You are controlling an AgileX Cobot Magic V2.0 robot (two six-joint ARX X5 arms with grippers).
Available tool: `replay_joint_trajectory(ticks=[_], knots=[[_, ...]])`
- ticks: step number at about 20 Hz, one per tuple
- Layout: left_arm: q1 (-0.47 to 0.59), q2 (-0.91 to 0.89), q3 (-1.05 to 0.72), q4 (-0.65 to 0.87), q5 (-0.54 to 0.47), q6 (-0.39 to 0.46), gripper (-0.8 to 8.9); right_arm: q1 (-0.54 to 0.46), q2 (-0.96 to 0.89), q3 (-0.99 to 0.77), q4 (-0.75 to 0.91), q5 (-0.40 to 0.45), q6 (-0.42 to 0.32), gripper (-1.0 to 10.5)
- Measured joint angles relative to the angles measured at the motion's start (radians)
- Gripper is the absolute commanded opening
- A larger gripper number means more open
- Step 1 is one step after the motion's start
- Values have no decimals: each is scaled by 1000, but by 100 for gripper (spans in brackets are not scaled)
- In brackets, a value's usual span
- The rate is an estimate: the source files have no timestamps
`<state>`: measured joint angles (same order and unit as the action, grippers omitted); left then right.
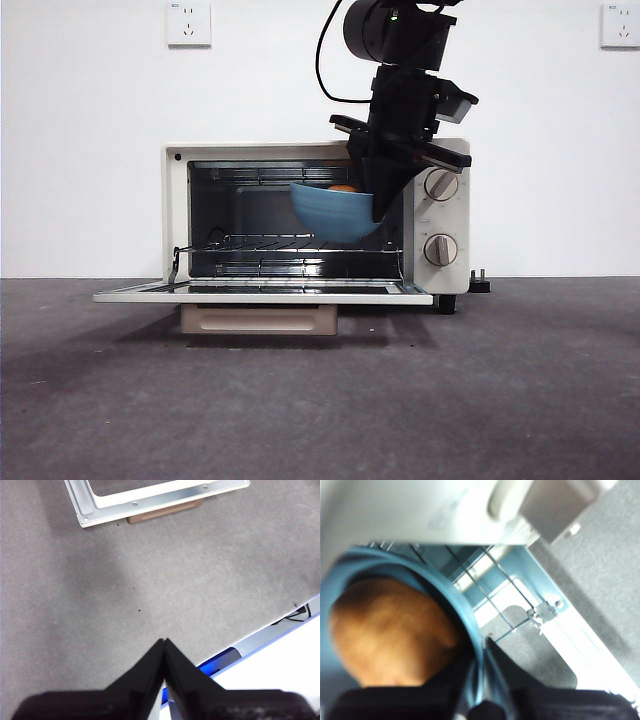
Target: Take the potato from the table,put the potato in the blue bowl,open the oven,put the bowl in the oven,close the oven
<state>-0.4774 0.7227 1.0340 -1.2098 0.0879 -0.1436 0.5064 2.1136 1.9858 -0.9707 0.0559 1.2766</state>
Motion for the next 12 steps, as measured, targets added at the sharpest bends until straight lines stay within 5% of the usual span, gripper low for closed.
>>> replay_joint_trajectory(ticks=[12], knots=[[0, 0, 0, -1, 0, 0, -5, 2, 0, 34, -21, -1, -20, 221]])
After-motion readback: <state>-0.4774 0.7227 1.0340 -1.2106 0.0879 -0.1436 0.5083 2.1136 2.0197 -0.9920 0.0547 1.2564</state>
